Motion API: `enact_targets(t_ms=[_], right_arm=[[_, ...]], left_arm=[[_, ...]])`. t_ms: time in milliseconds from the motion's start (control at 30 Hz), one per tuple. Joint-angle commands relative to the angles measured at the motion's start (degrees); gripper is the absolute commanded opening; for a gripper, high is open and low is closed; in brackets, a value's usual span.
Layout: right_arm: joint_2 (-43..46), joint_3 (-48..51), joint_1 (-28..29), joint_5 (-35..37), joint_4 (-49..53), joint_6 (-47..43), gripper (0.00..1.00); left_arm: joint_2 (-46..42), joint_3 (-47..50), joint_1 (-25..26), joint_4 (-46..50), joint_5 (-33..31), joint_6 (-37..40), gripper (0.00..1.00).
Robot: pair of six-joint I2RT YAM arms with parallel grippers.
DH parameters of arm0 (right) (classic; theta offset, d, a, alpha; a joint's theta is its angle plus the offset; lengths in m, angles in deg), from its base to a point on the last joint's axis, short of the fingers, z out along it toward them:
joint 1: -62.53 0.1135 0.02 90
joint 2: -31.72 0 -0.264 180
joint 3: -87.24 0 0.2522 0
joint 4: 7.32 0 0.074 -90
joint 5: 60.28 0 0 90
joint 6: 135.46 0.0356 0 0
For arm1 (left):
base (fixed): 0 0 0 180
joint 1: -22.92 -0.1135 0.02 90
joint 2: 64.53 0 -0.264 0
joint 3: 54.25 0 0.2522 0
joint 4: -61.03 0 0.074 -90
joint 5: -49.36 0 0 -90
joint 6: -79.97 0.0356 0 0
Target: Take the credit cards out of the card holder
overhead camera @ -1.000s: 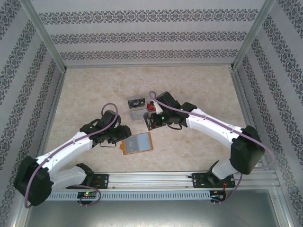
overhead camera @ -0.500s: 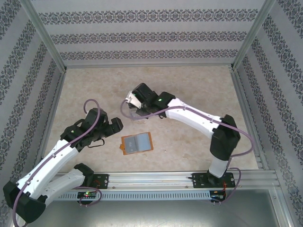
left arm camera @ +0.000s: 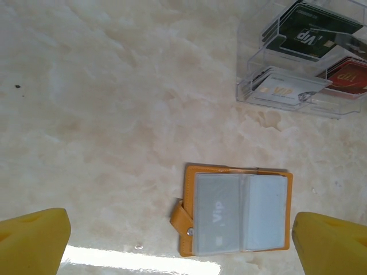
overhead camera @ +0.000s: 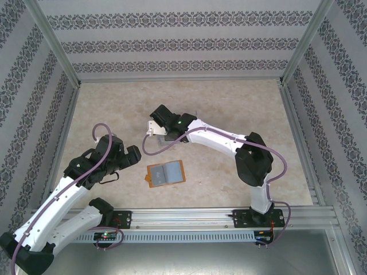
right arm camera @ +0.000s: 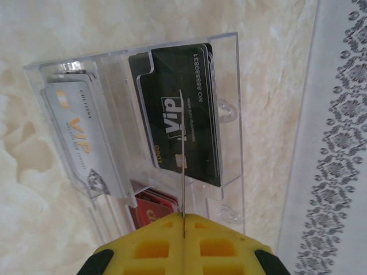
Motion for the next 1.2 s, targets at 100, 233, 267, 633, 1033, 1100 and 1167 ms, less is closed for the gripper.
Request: enact_targets(t_ms=[100, 233, 267, 633, 1033, 1100, 1167], right_arm=[[-2.0, -0.7, 0.7, 1.8, -4.9, -7.8, 0.00], [-2.9, -0.7, 0.5, 1.1, -5.0, -7.6, 0.00], [-3.2, -0.6, 0.5, 1.0, -4.9, -7.4, 0.00], [-4.7, -0.9, -0.7, 0.4, -5.6, -5.9, 0.00], [-5.5, -1.9, -0.1, -0.9, -4.6, -3.7, 0.01], [-5.5, -1.6, -0.1, -0.9, -4.7, -3.4, 0.01], [-5.4, -1.6, -0.2, -1.1, -4.6, -3.0, 0.04]], left_arm=[[-0.7, -1.5, -1.4, 3.8, -1.9, 1.7, 1.00], [-0.7, -1.6, -1.7, 4.0, -1.9, 1.8, 1.00], [-0.7, -1.6, -1.8, 4.1, -1.8, 1.9, 1.00], [-0.7, -1.4, -2.6, 4.4, -1.1, 1.8, 1.00], [-1.5, -0.8, -3.0, 4.4, -0.4, 1.4, 1.00], [-1.9, -0.6, -3.1, 4.4, -0.4, 1.3, 1.00], [-2.1, -0.4, -3.1, 4.4, -0.3, 1.2, 1.00]])
